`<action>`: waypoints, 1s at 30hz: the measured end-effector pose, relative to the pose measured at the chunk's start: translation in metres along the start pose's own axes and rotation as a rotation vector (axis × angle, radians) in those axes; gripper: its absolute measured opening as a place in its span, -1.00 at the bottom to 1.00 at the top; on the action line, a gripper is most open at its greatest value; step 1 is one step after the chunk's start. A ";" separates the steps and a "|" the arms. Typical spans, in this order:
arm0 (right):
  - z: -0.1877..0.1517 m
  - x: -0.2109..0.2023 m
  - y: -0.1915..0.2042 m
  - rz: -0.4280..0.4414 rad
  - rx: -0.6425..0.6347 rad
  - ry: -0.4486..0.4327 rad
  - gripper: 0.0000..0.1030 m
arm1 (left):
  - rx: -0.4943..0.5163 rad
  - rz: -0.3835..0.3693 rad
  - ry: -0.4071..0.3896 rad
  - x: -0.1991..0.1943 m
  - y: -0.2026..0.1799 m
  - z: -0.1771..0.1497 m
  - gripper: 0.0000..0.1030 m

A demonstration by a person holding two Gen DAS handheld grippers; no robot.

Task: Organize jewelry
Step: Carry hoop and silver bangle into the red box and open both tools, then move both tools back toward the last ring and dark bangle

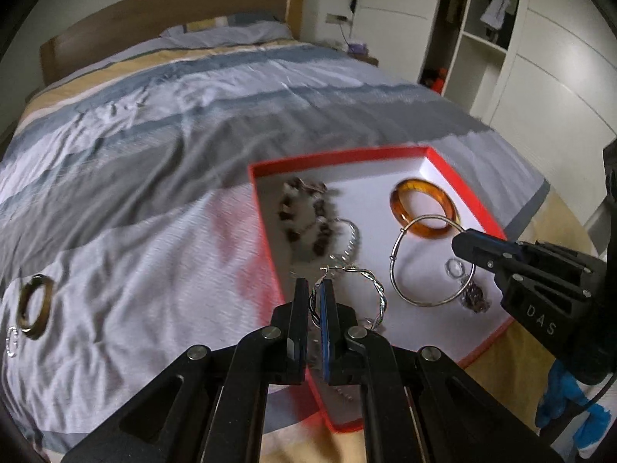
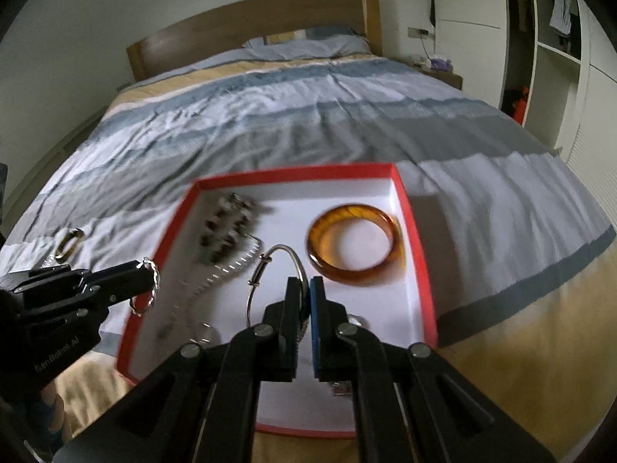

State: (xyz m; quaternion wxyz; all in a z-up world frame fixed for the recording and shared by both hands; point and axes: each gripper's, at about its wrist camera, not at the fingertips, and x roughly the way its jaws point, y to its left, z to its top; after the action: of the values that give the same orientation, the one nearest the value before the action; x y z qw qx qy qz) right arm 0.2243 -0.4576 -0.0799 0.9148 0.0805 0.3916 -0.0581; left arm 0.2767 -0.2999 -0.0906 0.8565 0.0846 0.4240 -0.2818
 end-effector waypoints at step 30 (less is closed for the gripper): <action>-0.012 -0.051 -0.024 -0.071 0.057 -0.060 -0.45 | -0.015 0.006 -0.007 -0.017 -0.015 -0.010 -0.35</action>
State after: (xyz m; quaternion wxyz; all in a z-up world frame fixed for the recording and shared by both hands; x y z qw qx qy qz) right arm 0.1766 -0.4768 -0.0539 0.9208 0.0907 0.3647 -0.1043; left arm 0.2535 -0.3018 -0.0824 0.8593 0.0785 0.4231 -0.2764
